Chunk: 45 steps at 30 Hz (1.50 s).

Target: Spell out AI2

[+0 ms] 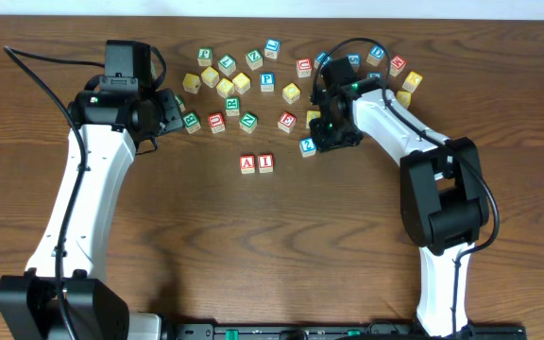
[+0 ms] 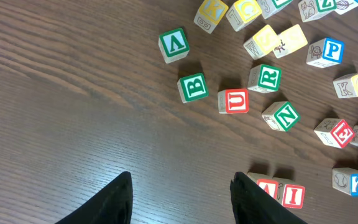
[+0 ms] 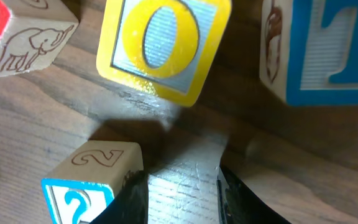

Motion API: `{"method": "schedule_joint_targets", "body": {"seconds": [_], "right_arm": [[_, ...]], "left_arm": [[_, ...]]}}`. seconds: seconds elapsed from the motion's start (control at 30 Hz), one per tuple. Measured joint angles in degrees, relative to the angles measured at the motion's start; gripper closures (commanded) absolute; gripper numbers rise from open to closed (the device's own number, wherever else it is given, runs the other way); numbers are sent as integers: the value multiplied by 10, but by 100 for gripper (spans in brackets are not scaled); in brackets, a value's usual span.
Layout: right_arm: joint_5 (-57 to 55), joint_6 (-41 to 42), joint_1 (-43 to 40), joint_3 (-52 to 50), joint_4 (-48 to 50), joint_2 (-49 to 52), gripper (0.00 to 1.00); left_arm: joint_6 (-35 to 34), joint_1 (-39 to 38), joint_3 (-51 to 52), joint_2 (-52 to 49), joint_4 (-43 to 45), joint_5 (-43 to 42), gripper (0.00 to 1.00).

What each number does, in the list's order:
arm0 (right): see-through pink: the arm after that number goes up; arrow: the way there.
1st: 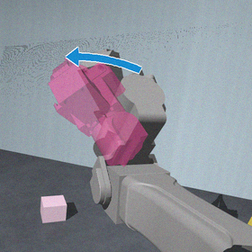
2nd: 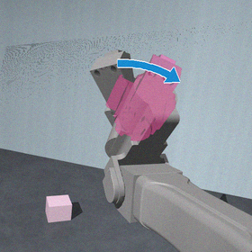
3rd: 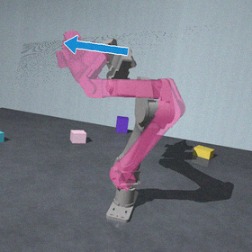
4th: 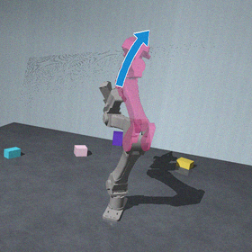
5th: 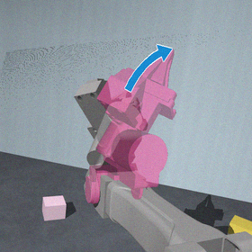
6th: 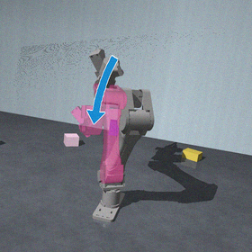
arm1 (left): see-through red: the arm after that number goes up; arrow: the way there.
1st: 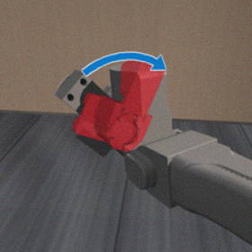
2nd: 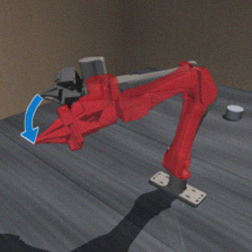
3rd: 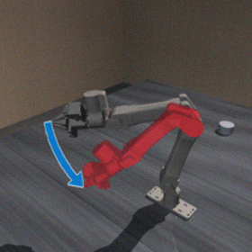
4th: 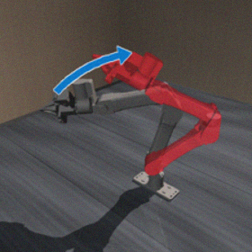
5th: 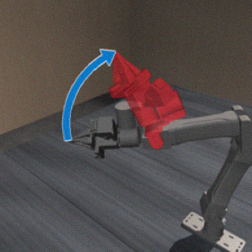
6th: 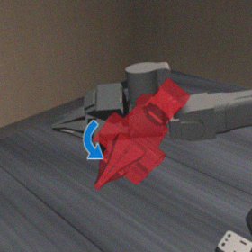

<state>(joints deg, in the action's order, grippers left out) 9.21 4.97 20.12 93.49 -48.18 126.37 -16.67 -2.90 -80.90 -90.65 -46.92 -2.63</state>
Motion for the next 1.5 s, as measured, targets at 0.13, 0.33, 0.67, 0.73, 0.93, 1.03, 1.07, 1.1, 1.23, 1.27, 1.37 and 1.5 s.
{"method": "schedule_joint_targets", "body": {"seconds": [0.13,0.33,0.67,0.73,0.93,1.03,1.07,1.1,1.23,1.27,1.37,1.5], "right_arm": [[1,0,0,1,-4,0,67],[-1,0,9,3,-20,0,66],[-9,0,27,5,-22,1,66],[-9,0,27,6,-24,2,66],[-12,-9,30,10,-28,3,66],[-16,-17,37,10,-29,4,66],[-16,-18,40,11,-29,4,65],[-17,-20,42,11,-29,4,65],[-18,-24,45,11,-31,4,66],[-17,-25,45,12,-34,4,66],[-17,-25,45,16,-47,6,65],[-19,-25,48,20,-55,7,64]], "left_arm": [[0,0,0,0,0,0,50],[0,0,0,0,0,0,50],[0,0,0,0,0,0,50],[0,0,0,0,0,0,50],[0,0,0,0,0,0,50],[0,0,0,0,0,0,50],[0,0,0,0,0,0,50],[0,0,0,0,0,0,50],[0,0,0,0,0,0,50],[0,0,0,0,0,0,50],[0,0,0,-2,0,0,50],[0,0,0,-10,0,0,50]]}}
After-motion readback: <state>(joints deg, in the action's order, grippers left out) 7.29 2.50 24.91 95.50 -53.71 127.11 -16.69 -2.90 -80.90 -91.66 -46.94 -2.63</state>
